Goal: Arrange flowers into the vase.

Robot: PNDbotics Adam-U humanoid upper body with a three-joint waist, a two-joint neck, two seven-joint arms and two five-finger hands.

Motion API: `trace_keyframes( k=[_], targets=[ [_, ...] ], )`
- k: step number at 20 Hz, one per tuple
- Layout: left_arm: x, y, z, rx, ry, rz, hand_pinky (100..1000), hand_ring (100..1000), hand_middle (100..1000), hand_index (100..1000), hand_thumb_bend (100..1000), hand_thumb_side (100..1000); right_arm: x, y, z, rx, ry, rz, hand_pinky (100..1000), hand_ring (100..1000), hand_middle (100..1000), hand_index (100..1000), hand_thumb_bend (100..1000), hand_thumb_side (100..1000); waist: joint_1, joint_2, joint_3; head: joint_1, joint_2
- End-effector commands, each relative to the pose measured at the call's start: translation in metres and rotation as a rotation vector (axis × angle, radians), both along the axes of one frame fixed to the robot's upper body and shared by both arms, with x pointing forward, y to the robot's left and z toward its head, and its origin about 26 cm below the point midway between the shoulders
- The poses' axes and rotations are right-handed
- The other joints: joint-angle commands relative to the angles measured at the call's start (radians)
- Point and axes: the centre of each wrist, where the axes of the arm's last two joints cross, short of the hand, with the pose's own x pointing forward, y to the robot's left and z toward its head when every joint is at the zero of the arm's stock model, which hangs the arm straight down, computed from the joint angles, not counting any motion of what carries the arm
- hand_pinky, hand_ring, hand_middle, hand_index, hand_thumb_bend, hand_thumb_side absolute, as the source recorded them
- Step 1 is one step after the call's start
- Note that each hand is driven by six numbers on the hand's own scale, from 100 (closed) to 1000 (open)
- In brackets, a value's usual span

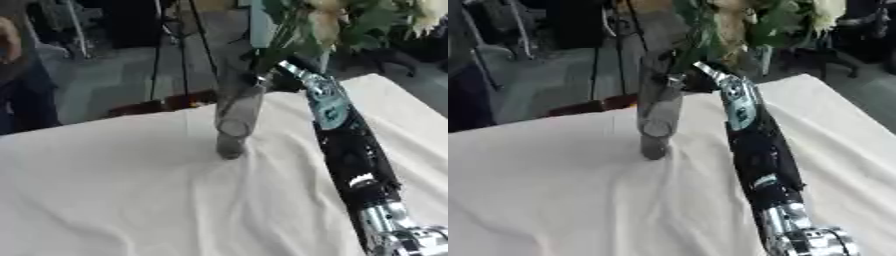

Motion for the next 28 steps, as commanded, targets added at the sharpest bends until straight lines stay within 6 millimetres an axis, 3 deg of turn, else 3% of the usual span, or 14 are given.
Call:
trace_keyframes(
  k=[1,13,20,25,26,28],
  targets=[
    [0.0,0.003,0.007,0.014,-0.025,0.006,507,692,617,718,296,811,-0.002,0.004,0.023,-0.004,-0.065,0.018,720,926,568,861,889,974,-0.013,-0.02,0.002,-0.001,0.002],
    [0.0,0.003,0.006,0.018,-0.022,0.004,505,692,617,717,298,812,0.003,0.041,0.041,0.011,-0.131,0.093,715,907,568,853,868,1000,-0.029,-0.028,0.01,-0.005,0.006],
    [0.0,0.003,0.006,0.018,-0.021,0.006,505,692,617,717,298,812,0.004,0.051,0.042,0.026,-0.148,0.086,730,914,592,856,872,1000,-0.035,-0.029,0.014,-0.006,0.006],
    [0.0,0.004,0.005,0.018,-0.02,0.008,505,692,617,717,298,813,0.005,0.049,0.04,0.019,-0.148,0.079,812,957,672,873,907,987,-0.037,-0.028,0.015,-0.005,0.006],
    [0.0,0.004,0.005,0.018,-0.02,0.008,505,692,617,717,299,814,0.005,0.049,0.04,0.015,-0.145,0.079,877,1000,742,901,950,929,-0.038,-0.028,0.015,-0.005,0.007],
    [0.0,0.004,0.005,0.018,-0.02,0.01,505,691,617,717,299,814,0.005,0.047,0.039,0.0,-0.137,0.08,927,1000,797,935,994,872,-0.038,-0.028,0.014,-0.004,0.007]
  ],
)
